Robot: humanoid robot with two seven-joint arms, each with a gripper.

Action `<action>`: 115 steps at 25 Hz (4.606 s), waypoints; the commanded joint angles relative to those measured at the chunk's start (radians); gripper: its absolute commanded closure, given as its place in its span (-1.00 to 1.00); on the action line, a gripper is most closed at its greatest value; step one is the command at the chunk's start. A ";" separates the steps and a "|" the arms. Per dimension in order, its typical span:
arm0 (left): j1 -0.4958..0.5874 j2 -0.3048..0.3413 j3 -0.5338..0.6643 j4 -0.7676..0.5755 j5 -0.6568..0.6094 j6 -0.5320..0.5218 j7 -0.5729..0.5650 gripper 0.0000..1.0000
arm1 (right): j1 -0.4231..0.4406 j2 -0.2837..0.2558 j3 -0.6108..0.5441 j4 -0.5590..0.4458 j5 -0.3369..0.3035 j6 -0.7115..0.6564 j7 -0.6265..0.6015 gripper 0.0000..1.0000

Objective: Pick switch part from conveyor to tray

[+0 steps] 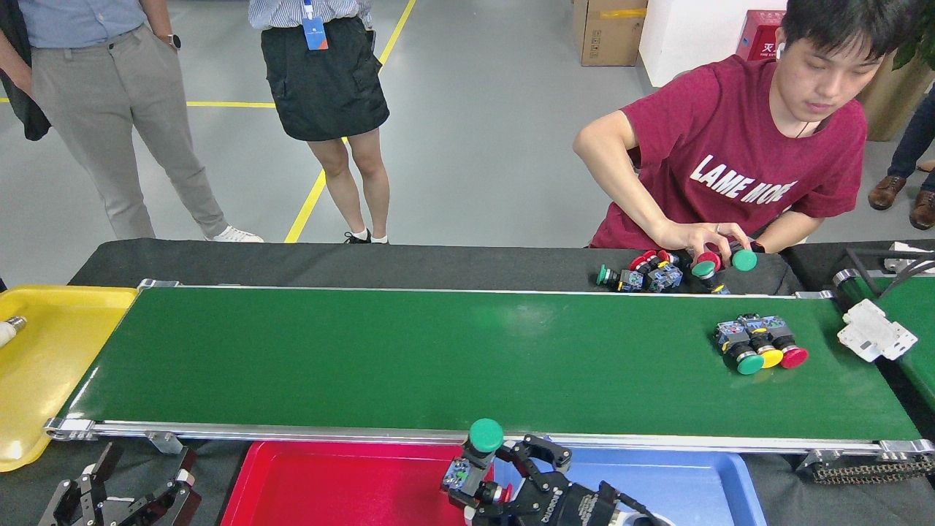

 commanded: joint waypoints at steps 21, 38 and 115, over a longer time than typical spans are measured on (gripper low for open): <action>0.003 0.007 0.007 -0.010 0.002 0.003 0.004 -1.00 | -0.090 0.018 -0.347 -0.056 -0.006 0.541 -0.002 -0.92; 0.034 -0.001 0.042 -0.018 0.003 0.006 0.004 -1.00 | 0.372 -0.087 -0.452 -0.225 -0.006 0.564 -0.283 -0.94; -0.038 0.013 -0.025 -0.007 -0.021 0.001 0.000 -1.00 | 0.053 0.045 -0.185 -0.122 -0.046 0.001 -0.076 -0.95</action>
